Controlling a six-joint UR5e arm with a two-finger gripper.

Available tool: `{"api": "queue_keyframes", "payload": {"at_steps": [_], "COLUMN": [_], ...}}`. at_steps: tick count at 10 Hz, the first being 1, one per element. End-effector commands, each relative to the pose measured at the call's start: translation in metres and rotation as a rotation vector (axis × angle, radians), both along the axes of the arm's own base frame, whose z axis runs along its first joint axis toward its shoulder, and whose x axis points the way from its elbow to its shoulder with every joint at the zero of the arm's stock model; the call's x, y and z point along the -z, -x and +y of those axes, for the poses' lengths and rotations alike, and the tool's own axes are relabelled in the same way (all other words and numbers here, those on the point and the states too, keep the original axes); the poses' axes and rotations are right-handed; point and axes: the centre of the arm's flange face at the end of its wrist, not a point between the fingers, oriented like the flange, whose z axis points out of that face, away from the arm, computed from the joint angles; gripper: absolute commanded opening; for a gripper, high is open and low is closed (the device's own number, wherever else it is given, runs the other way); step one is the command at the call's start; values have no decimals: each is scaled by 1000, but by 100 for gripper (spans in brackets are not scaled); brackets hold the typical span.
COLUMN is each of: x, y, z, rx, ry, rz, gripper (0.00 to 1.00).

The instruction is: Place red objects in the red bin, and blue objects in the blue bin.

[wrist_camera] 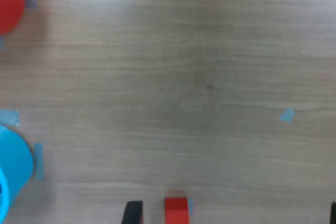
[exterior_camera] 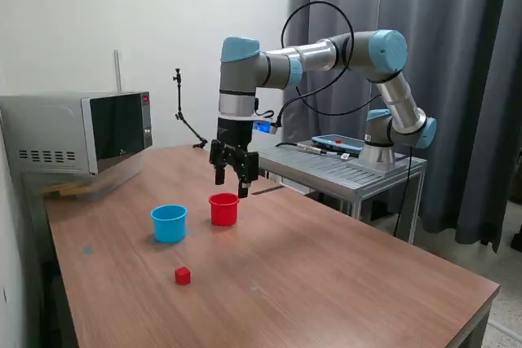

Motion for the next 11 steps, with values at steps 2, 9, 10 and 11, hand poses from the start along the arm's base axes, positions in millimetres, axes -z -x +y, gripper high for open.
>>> {"api": "queue_keyframes", "payload": {"at_steps": [2,9,10,11], "x": [27,80,86,98], "y": [28,78,85,92], "z": [9,12,13,13], "rx": [14,-69,-75,-75], "ry": [-1,-18,-23,-25], "rz": [12,112,129,135], "gripper": [100,100,100,100]}}
